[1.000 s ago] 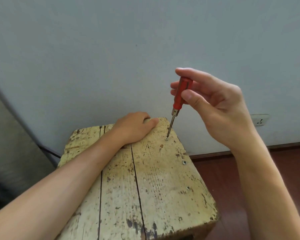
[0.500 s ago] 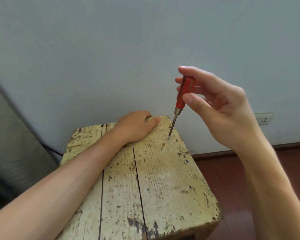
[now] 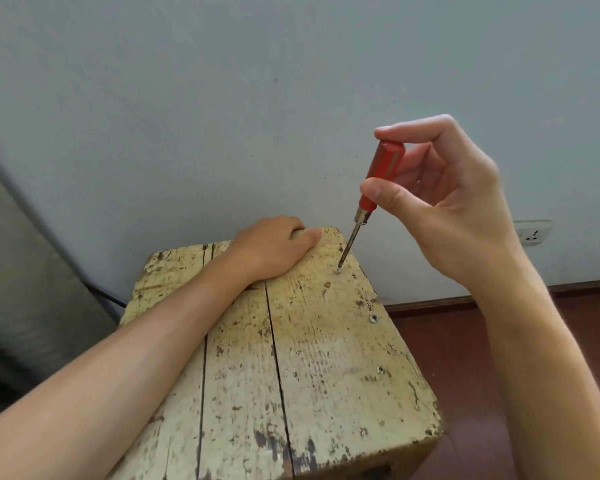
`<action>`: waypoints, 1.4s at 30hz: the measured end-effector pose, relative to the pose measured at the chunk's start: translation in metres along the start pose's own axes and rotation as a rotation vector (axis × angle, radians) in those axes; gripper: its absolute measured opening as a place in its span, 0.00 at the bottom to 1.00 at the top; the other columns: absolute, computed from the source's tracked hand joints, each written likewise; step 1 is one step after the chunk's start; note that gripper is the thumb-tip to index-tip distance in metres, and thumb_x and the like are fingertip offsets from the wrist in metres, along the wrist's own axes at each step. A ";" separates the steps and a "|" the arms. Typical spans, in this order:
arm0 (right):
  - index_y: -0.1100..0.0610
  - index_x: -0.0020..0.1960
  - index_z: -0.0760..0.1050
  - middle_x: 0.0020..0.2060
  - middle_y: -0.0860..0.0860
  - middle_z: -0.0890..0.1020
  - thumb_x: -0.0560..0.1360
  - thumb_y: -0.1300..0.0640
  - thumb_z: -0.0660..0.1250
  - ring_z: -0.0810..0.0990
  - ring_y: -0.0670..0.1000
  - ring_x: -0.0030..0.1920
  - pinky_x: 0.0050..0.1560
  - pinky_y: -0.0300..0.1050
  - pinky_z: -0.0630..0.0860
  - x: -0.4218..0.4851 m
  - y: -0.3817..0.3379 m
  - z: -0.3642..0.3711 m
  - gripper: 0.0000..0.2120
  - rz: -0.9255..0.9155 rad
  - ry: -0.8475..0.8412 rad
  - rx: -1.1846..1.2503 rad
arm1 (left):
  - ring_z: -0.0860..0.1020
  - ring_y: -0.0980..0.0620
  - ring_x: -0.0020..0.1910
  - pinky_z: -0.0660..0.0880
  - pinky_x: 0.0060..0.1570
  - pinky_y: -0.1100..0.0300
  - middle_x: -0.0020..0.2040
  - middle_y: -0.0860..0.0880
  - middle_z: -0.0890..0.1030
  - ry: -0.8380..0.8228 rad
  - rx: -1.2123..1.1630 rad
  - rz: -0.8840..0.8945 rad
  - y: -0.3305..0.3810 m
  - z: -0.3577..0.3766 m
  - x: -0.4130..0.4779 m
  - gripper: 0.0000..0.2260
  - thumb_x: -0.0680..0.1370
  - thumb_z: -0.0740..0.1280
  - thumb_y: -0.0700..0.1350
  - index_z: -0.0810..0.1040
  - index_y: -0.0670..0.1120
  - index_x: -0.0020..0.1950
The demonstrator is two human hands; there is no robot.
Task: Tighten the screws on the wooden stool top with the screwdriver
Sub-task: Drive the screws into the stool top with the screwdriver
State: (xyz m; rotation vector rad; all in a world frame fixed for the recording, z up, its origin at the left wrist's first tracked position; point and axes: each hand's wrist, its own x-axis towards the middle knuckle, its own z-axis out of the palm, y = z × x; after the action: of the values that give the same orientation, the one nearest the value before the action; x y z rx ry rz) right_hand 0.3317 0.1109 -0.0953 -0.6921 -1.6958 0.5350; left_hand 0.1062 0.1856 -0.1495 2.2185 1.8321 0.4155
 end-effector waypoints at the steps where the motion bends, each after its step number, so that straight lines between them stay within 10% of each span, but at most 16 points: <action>1: 0.49 0.63 0.77 0.43 0.43 0.84 0.78 0.62 0.78 0.89 0.51 0.46 0.53 0.60 0.84 0.000 0.000 0.000 0.19 0.004 0.004 0.001 | 0.78 0.50 0.52 0.75 0.54 0.50 0.51 0.56 0.81 0.002 0.002 0.001 0.000 0.000 0.000 0.20 0.82 0.55 0.67 0.79 0.55 0.54; 10: 0.52 0.76 0.73 0.63 0.51 0.84 0.83 0.68 0.69 0.83 0.52 0.69 0.66 0.52 0.82 -0.001 0.007 -0.006 0.24 -0.055 -0.180 0.067 | 0.79 0.50 0.51 0.76 0.56 0.48 0.50 0.55 0.81 -0.004 -0.004 -0.003 0.001 -0.002 -0.001 0.20 0.82 0.55 0.67 0.79 0.55 0.55; 23: 0.48 0.63 0.77 0.45 0.50 0.82 0.78 0.67 0.76 0.89 0.52 0.45 0.52 0.48 0.85 0.002 0.002 -0.001 0.20 -0.041 -0.043 0.055 | 0.79 0.50 0.53 0.76 0.57 0.47 0.52 0.56 0.81 -0.005 -0.007 -0.003 0.000 0.000 -0.001 0.22 0.82 0.55 0.67 0.80 0.55 0.57; 29: 0.50 0.65 0.80 0.48 0.54 0.85 0.79 0.65 0.76 0.89 0.54 0.47 0.53 0.57 0.86 0.000 0.005 0.001 0.18 -0.049 -0.011 0.031 | 0.79 0.49 0.53 0.75 0.57 0.47 0.53 0.55 0.81 -0.003 -0.001 -0.005 0.000 -0.001 -0.001 0.21 0.82 0.55 0.67 0.79 0.55 0.57; 34: 0.54 0.76 0.73 0.62 0.54 0.85 0.84 0.69 0.66 0.84 0.52 0.68 0.69 0.48 0.79 -0.002 0.005 -0.011 0.22 -0.047 -0.200 0.117 | 0.78 0.50 0.53 0.75 0.58 0.47 0.53 0.55 0.81 0.000 -0.008 -0.006 0.000 -0.001 -0.002 0.21 0.82 0.55 0.67 0.79 0.55 0.58; 42: 0.50 0.69 0.78 0.55 0.53 0.88 0.82 0.70 0.70 0.88 0.53 0.59 0.60 0.43 0.82 -0.003 0.000 -0.007 0.21 -0.005 -0.128 0.140 | 0.78 0.50 0.53 0.75 0.57 0.48 0.52 0.56 0.81 0.000 -0.003 0.000 0.000 -0.001 -0.001 0.21 0.82 0.55 0.67 0.79 0.55 0.57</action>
State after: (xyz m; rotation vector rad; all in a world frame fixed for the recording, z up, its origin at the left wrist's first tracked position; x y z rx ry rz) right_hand 0.3392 0.1085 -0.0960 -0.5631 -1.7591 0.6999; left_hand 0.1057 0.1845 -0.1489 2.2160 1.8305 0.4181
